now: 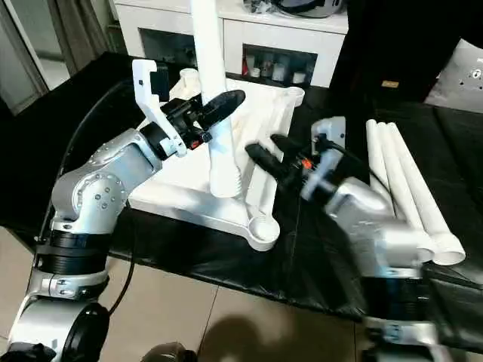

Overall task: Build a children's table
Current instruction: Pick table leg

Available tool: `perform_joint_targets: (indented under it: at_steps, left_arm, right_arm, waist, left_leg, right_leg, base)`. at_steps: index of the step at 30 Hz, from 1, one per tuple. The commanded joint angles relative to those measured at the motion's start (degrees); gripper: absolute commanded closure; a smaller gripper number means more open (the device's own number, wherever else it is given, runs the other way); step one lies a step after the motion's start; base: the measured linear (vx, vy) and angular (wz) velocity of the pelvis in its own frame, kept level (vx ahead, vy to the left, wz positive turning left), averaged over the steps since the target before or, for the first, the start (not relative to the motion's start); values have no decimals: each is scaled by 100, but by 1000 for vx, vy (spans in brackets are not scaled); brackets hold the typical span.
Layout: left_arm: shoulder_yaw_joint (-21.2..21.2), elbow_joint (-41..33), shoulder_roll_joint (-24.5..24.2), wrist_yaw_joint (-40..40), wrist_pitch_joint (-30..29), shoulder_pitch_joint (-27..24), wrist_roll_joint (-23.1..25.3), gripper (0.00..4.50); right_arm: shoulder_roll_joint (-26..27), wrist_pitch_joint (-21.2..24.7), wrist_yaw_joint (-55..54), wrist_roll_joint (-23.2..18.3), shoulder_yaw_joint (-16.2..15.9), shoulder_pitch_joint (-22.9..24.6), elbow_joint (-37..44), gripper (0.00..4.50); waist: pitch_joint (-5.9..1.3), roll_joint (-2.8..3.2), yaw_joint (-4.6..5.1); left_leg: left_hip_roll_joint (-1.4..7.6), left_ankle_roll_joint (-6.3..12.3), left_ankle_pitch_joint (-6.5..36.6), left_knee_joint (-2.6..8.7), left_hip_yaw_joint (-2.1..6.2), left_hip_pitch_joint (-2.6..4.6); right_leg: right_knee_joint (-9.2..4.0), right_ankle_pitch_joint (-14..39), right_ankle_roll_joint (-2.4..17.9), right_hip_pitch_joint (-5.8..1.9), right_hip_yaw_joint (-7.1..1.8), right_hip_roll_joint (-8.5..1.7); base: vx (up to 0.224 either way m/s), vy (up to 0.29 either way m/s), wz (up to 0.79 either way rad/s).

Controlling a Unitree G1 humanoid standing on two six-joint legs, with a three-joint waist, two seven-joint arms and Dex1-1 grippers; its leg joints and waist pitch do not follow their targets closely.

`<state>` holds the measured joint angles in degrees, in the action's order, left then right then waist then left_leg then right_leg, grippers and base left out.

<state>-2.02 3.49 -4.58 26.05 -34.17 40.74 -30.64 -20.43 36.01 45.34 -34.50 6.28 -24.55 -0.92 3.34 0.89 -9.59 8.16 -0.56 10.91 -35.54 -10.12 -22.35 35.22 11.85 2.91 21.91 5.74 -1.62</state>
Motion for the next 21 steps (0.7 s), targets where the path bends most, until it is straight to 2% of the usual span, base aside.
perform_joint_targets:
  at_steps: [1, 7, 8, 14, 19, 21]
  left_arm:
    - [134, -179, -41, 96, 99, 9, 90, 261]
    - [458, -343, -176, 488, 235, -6, 206, 261]
    - [528, -343, -217, 528, 267, -6, 273, 261]
    - [819, -378, -264, 634, 453, 28, 540, 262]
    - [1004, -338, -238, 558, 569, 14, 761, 262]
    - [1018, -306, -214, 543, 592, 20, 794, 262]
  right_arm:
    - [-93, 176, 161, -192, -18, 0, 130, 64]
    - [-246, 201, 571, -206, -272, -103, 181, 64]
    - [-231, 214, 545, -176, -291, -143, 147, 64]
    - [-119, 61, 328, 167, -498, -461, -218, 64]
    - [-18, 5, 282, 298, -700, -537, -302, 64]
    - [14, 16, 278, 308, -728, -552, -312, 64]
  waist:
    - [-425, -56, -2]
    - [-431, -66, -8]
    - [-426, -48, 1]
    - [-428, -47, 14]
    - [-438, -42, 9]
    - [-437, -59, 11]
  left_leg:
    - [636, 496, 309, 378, 288, 113]
    - [622, 505, 241, 364, 279, 100]
    - [632, 504, 263, 369, 285, 103]
    - [632, 389, 303, 378, 285, 113]
    - [639, 403, 253, 376, 292, 107]
    - [639, 416, 271, 373, 289, 104]
  right_leg:
    - [-448, 837, 572, -302, -455, -882]
    - [-433, 748, 619, -300, -454, -884]
    - [-432, 757, 615, -288, -452, -866]
    - [-432, 855, 655, -284, -449, -874]
    - [-404, 641, 683, -292, -450, -876]
    - [-400, 601, 709, -299, -457, -890]
  base:
    - [0, 0, 0]
    - [0, 0, 0]
    - [0, 0, 0]
    - [0, 0, 0]
    - [0, 0, 0]
    - [0, 0, 0]
